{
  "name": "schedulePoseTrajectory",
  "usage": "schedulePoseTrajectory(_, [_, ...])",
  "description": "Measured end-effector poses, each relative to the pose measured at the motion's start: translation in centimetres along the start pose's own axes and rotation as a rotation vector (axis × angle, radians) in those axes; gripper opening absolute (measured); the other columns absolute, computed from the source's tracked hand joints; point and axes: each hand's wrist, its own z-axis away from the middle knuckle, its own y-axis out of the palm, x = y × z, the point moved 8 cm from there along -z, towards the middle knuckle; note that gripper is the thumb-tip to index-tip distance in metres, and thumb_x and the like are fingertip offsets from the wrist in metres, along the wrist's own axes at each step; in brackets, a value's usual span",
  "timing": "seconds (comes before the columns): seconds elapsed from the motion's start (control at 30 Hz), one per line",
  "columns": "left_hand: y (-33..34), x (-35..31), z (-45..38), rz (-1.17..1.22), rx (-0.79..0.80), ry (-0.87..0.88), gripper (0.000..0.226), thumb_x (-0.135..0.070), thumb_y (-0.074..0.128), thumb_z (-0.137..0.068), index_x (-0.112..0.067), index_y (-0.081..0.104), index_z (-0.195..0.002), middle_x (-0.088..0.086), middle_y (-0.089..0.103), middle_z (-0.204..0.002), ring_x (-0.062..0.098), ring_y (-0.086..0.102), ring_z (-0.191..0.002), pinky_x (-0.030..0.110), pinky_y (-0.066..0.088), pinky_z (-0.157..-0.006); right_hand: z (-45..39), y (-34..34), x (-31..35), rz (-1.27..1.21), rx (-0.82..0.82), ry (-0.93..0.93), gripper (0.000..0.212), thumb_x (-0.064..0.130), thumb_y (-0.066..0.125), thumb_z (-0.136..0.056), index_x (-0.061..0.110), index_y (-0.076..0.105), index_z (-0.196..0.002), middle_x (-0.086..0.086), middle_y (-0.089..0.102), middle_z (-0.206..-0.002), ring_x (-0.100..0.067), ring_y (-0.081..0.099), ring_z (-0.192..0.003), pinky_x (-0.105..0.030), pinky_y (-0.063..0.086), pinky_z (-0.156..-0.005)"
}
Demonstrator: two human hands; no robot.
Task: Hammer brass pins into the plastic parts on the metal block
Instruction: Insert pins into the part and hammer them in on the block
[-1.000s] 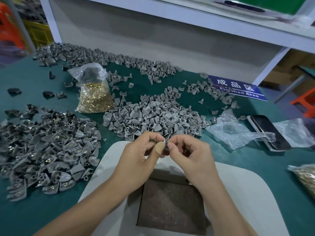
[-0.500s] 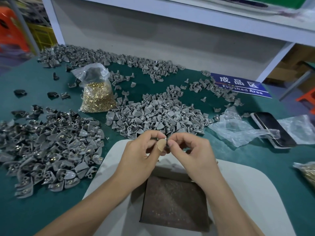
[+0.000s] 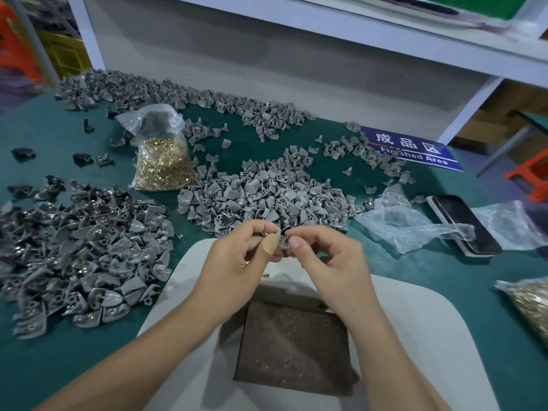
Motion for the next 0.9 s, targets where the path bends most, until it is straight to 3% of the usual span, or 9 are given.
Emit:
schedulePoseTrajectory(0.2, [0.1,-0.5,-0.1,-0.063,0.030,0.043,0.010,-0.042,0.061,-0.096,-0.040,0.061,-0.106,-0.011,0.078,-0.091,0.009,0.074,-0.087,0.017,0.055,-0.078,0.1,-0.5,0.0,0.055,0.006,-0.051,0.013,0.017,0.071,-0.096,0.029,0.076,-0.099,0.007,0.075,-0.089,-0.018,0.071,-0.085,-0.022,0.053,-0.071])
schedulePoseTrajectory(0.27, [0.5,-0.8,-0.1,-0.053,0.067,0.038,0.009,-0.039,0.062,-0.097,-0.039,0.060,-0.105,-0.010,0.078,-0.095,0.010,0.074,-0.093,0.023,0.056,-0.082,0.2,-1.2,0.2,0.076,-0.004,-0.058,0.014,0.021,0.068,-0.098,0.032,0.076,-0.101,0.008,0.075,-0.091,-0.015,0.070,-0.083,-0.023,0.054,-0.068])
schedulePoseTrajectory(0.37, [1.0,-1.5,0.6,-0.080,0.157,0.018,0.005,-0.035,0.059,-0.101,-0.037,0.058,-0.106,-0.008,0.077,-0.100,0.015,0.072,-0.102,0.030,0.054,-0.087,1.2,-4.1,0.0,0.148,-0.156,-0.021,0.016,0.023,0.065,-0.100,0.036,0.074,-0.097,0.014,0.074,-0.086,-0.005,0.065,-0.075,-0.015,0.048,-0.063])
schedulePoseTrajectory(0.47, [1.1,-3.2,2.4,-0.151,0.225,0.091,0.004,-0.034,0.055,-0.103,-0.034,0.059,-0.106,-0.010,0.071,-0.107,0.016,0.066,-0.110,0.026,0.049,-0.090,4.1,-7.5,-0.7,0.459,-0.296,0.039,0.010,0.030,0.066,-0.097,0.035,0.071,-0.090,0.016,0.070,-0.084,-0.006,0.063,-0.080,-0.027,0.051,-0.070])
schedulePoseTrajectory(0.53, [1.3,-4.0,4.2,-0.263,0.254,0.140,0.007,-0.039,0.054,-0.102,-0.035,0.060,-0.104,-0.014,0.066,-0.110,0.014,0.060,-0.114,0.024,0.044,-0.095,6.4,-8.5,-1.8,0.678,-0.244,0.152,0.004,0.041,0.069,-0.092,0.038,0.068,-0.091,0.014,0.065,-0.088,-0.010,0.060,-0.085,-0.035,0.049,-0.072])
schedulePoseTrajectory(0.6, [1.6,-4.2,5.7,-0.357,0.266,0.131,0.007,-0.042,0.055,-0.100,-0.037,0.060,-0.101,-0.018,0.062,-0.109,0.011,0.055,-0.116,0.022,0.039,-0.096,8.5,-8.6,-3.3,0.827,-0.098,0.303,0.020,0.052,0.071,-0.087,0.038,0.066,-0.101,0.009,0.060,-0.096,-0.018,0.057,-0.093,-0.038,0.049,-0.075])
schedulePoseTrajectory(0.67, [1.8,-4.3,6.7,-0.438,0.277,0.108,0.002,-0.035,0.060,-0.098,-0.034,0.062,-0.098,-0.019,0.060,-0.106,0.008,0.052,-0.116,0.023,0.039,-0.098,9.9,-8.5,-3.8,0.907,-0.016,0.378,0.029,0.050,0.070,-0.089,0.032,0.065,-0.110,0.003,0.058,-0.101,-0.025,0.057,-0.100,-0.039,0.048,-0.078])
schedulePoseTrajectory(0.83, [1.9,-5.5,7.5,-0.811,0.310,0.197,0.007,-0.030,0.065,-0.096,-0.025,0.069,-0.100,-0.015,0.061,-0.104,0.010,0.051,-0.107,0.036,0.044,-0.095,10.5,-8.8,-2.0,1.100,-0.012,0.368,0.027,0.041,0.045,-0.106,0.023,0.059,-0.121,-0.003,0.054,-0.117,-0.035,0.061,-0.097,-0.043,0.046,-0.075])
schedulePoseTrajectory(0.9, [1.8,-5.9,7.7,-0.861,0.302,0.218,0.009,-0.030,0.064,-0.096,-0.023,0.070,-0.101,-0.013,0.062,-0.105,0.013,0.051,-0.107,0.037,0.044,-0.095,10.7,-9.4,-0.7,1.011,-0.053,0.312,0.027,0.044,0.036,-0.107,0.027,0.056,-0.114,0.002,0.058,-0.112,-0.031,0.061,-0.089,-0.045,0.048,-0.073])
